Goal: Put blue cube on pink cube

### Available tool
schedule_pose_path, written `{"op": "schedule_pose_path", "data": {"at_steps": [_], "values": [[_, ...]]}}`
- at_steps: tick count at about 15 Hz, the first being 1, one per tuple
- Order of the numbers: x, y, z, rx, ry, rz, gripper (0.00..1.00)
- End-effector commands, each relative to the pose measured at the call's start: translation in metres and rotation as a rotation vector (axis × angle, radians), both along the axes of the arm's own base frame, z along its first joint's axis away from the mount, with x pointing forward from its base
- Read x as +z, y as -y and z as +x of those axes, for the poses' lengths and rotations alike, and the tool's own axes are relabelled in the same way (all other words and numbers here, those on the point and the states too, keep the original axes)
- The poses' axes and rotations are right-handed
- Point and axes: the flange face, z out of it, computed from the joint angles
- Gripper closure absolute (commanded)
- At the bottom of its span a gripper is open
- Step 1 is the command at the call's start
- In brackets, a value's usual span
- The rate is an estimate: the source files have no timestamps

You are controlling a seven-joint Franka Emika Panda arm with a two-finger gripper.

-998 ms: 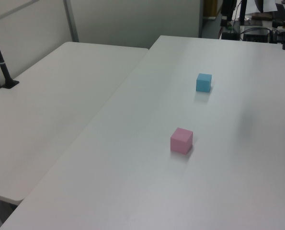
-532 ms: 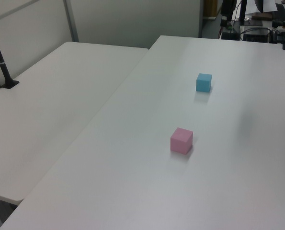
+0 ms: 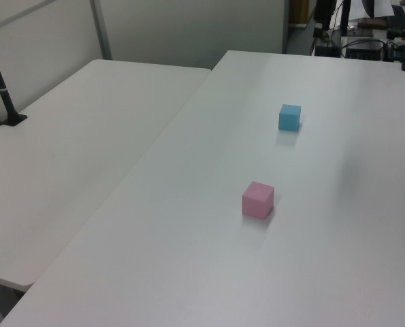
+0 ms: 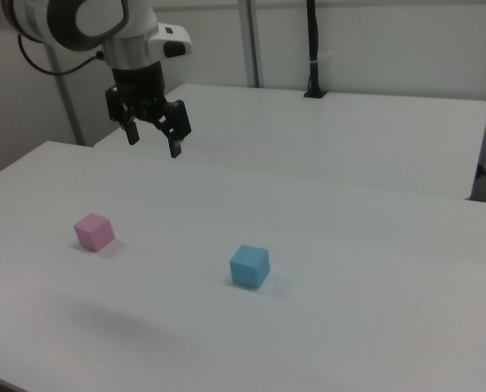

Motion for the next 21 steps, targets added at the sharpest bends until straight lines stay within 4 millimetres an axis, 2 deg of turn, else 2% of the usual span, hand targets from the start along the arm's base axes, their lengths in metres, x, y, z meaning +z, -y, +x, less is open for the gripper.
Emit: {"op": "schedule_pose_path", "data": {"at_steps": [1, 17, 21], "values": [[-0.001, -0.003, 0.001, -0.004, 0.009, -0.012, 0.0], [-0.006, -0.001, 0.002, -0.004, -0.002, -0.011, 0.0], [-0.008, 0.007, 0.003, 0.009, -0.008, -0.057, 0.0]]}}
